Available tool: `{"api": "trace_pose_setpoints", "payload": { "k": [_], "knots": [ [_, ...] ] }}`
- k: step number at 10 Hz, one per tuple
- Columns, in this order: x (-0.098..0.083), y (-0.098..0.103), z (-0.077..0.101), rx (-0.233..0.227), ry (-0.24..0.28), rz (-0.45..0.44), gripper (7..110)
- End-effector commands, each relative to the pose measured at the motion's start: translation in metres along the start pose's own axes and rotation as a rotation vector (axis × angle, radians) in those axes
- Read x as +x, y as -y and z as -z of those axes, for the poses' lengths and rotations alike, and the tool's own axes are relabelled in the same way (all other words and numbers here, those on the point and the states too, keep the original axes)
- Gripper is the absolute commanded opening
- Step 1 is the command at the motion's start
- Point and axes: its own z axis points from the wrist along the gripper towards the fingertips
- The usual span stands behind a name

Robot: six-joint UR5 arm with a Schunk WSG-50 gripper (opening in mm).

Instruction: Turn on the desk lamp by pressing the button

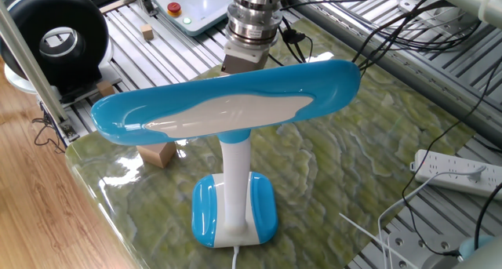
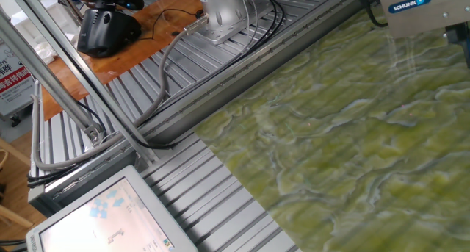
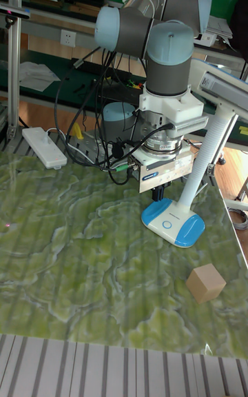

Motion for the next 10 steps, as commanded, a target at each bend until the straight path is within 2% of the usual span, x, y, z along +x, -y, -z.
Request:
{"api": "trace_pose_setpoints", "payload": {
  "k": [1,5,6,7,8,9,10],
  "knots": [
    [-0.009,-0.008,0.003,-0.037,0.033,-0.008,7],
    [-0.005,0.001,0.002,-0.003,0.018,-0.012,7],
    [0.001,0.010,0.003,0.037,-0.005,-0.036,7],
    [0.007,0.026,0.004,0.100,-0.025,-0.064,7],
    [0.010,0.026,0.004,0.102,-0.039,-0.058,7],
    [0.003,0.023,0.003,0.088,-0.013,-0.069,7],
    [-0.007,0.015,0.003,0.054,0.027,-0.075,7]
  ]
}}
